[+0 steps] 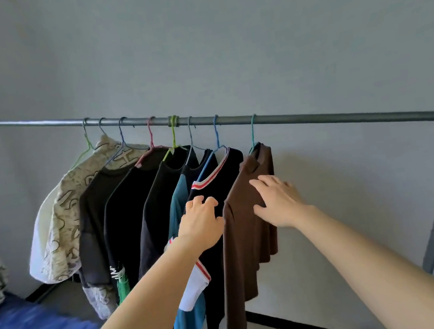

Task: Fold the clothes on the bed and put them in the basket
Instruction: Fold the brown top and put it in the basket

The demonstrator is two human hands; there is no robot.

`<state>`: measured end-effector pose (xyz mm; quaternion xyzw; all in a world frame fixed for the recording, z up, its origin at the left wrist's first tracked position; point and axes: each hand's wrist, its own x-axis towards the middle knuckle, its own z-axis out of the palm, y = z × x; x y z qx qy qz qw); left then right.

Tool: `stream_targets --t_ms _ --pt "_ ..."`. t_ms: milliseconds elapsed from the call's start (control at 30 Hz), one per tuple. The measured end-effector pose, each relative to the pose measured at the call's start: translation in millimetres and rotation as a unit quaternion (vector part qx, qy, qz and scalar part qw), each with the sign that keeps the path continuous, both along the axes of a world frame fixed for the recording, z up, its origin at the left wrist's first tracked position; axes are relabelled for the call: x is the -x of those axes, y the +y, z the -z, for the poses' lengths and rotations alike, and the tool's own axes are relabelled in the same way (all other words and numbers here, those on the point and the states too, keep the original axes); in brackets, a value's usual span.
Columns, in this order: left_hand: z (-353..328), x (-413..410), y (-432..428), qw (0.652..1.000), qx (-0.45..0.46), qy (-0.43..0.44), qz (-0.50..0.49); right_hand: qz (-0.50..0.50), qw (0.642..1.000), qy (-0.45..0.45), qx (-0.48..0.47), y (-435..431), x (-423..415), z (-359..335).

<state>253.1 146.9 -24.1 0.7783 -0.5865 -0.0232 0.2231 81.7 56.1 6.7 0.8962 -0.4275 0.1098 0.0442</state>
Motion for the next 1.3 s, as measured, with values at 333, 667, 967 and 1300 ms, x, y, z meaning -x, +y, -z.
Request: stream_targets --t_ms 333,667,967,1300 --pt "-19 21 -146 0.997 0.038 0.058 -0.041 -0.025 0.986 -0.013 0.164 -179 1 -77" --pt "-16 30 -201 0.988 0.051 0.096 -0.105 -0.042 0.969 -0.007 0.242 -247 -11 -79" --pt "-38 26 -175 0.978 0.141 0.088 -0.124 -0.043 0.958 -0.083 0.270 -257 -21 -67" --pt "-36 26 -65 0.970 0.170 0.101 -0.140 -0.325 0.902 -0.260 0.116 -174 -69 -36"
